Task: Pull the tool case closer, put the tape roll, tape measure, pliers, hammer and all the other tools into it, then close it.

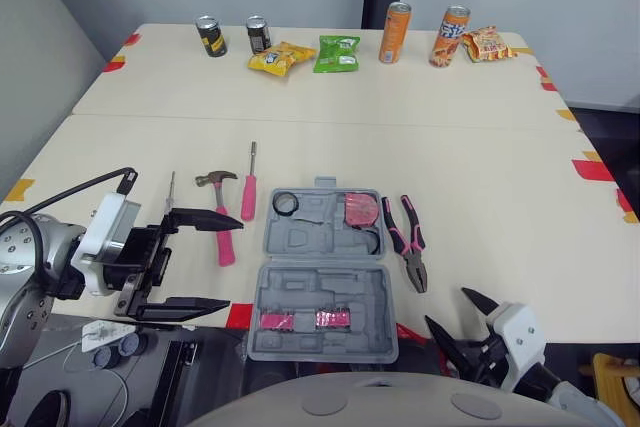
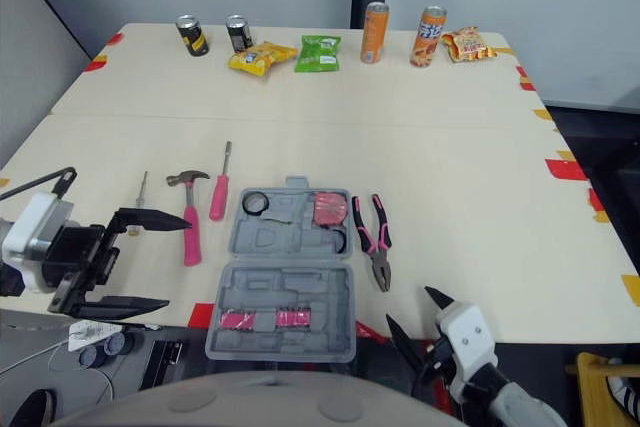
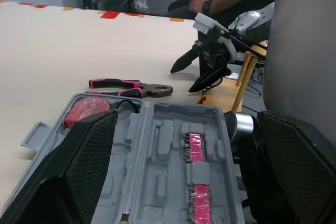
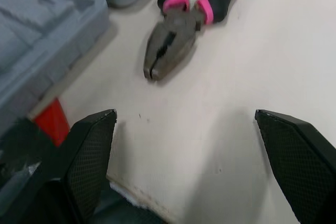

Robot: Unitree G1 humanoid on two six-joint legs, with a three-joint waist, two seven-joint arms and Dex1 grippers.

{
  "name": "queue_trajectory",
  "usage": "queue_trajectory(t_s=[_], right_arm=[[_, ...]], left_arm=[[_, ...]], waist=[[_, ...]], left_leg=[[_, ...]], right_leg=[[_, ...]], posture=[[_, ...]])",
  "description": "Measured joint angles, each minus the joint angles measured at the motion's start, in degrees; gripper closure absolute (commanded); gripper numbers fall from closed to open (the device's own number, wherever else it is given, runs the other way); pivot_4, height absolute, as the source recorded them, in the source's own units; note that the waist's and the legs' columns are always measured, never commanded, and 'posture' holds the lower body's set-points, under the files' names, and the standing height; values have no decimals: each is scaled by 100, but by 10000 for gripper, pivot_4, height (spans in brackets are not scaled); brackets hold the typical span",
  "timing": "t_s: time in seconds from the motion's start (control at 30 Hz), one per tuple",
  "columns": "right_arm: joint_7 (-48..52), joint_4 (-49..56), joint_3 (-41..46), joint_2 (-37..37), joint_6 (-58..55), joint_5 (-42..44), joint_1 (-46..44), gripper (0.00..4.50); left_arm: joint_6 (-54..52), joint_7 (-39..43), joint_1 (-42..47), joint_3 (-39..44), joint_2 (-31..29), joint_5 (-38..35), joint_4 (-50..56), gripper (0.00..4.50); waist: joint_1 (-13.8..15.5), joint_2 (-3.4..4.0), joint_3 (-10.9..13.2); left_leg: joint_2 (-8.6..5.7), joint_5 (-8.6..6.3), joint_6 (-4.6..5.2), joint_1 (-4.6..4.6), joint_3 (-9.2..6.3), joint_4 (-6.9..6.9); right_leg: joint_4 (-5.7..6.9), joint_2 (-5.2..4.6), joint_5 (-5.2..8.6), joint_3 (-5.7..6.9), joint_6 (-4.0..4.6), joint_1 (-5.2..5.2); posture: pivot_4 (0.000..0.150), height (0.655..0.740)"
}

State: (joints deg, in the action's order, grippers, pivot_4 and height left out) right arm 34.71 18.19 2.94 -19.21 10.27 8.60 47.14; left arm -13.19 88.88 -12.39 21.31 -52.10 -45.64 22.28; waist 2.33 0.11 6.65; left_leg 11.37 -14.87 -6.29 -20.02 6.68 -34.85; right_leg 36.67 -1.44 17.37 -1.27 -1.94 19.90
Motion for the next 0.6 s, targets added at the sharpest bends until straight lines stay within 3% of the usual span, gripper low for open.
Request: queue_trajectory(t_s=[0.27,0.6], right_arm=[[18,-974,-84,204,1118,5,-386,337],[-158,-1122,-406,373,1202,-24,-867,337]], left_arm=[[-34,4,43,-2,-17,-83,0,0],[-139,7,44,5,-33,-201,92,0]], waist=[[-51,-10,-6],[-8,-11,-6]], left_leg=[[0,6,18,3,2,-3],[-2,18,30,1,0,-4]], right_leg=[[4,0,0,-3,0,-3],[4,-1,-1,-1,-1,-5]], posture=[[1500,7385],[1500,7385]])
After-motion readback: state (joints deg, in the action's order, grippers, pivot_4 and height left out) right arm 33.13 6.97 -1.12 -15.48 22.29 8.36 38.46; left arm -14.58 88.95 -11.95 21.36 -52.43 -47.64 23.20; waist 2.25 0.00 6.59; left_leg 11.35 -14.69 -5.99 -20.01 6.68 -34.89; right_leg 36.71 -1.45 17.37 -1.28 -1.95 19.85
